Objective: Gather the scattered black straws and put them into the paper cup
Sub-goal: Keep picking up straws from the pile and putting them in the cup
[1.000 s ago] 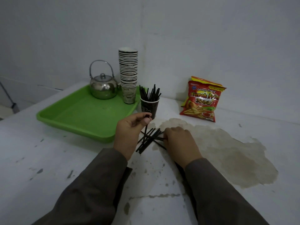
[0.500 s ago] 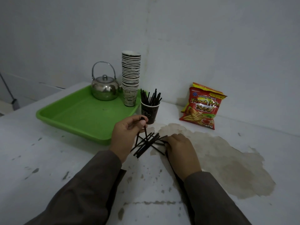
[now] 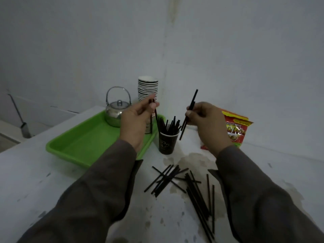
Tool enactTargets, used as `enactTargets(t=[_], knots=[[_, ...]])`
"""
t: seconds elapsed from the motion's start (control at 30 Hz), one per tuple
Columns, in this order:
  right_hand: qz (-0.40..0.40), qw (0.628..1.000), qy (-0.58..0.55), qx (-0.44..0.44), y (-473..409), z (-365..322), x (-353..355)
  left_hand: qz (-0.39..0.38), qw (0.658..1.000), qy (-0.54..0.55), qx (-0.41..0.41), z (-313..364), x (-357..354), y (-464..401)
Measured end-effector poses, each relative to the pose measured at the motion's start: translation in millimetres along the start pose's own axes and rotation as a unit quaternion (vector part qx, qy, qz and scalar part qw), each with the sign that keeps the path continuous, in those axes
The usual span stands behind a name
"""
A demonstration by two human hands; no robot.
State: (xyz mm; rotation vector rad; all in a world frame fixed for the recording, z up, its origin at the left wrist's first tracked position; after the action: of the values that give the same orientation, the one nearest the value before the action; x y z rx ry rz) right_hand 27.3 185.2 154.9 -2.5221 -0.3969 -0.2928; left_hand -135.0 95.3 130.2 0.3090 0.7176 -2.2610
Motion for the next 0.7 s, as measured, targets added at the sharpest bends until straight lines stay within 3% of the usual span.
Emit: enactTargets(t=[0.17,0.33,0.53,0.7], knots=[[0.068,0.997,-0.04,0.014,-37,-5,-12,0.008,0.999,-0.014,-0.033,9,-25,-41],[0.112,0.991,0.003,0.067,-39,9,-26,0.025,0.998,-0.049,-0.017,-8,-33,-52],[0.06,0.989,0.094,0.094,-29,38,-52,0.007,0.997,-0.082,-0.002,-38,-29,-47],[0.017,0.986,0.153,0.06,-23,56,-62,0.003,0.98,-0.199,-0.019,-61,-21,-42]])
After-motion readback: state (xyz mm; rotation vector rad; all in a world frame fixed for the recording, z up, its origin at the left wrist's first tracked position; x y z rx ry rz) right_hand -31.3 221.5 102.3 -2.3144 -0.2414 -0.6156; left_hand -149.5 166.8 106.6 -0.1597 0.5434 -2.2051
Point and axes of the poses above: each hand's wrist, its own y-axis away from the middle knuckle, its own x-axis out of the back of the hand, z = x × y, the point moved 6 cm from there along -y, towards the middle knuckle, and after that the axes turned 4 degrees about z, right-handed, at the moved point
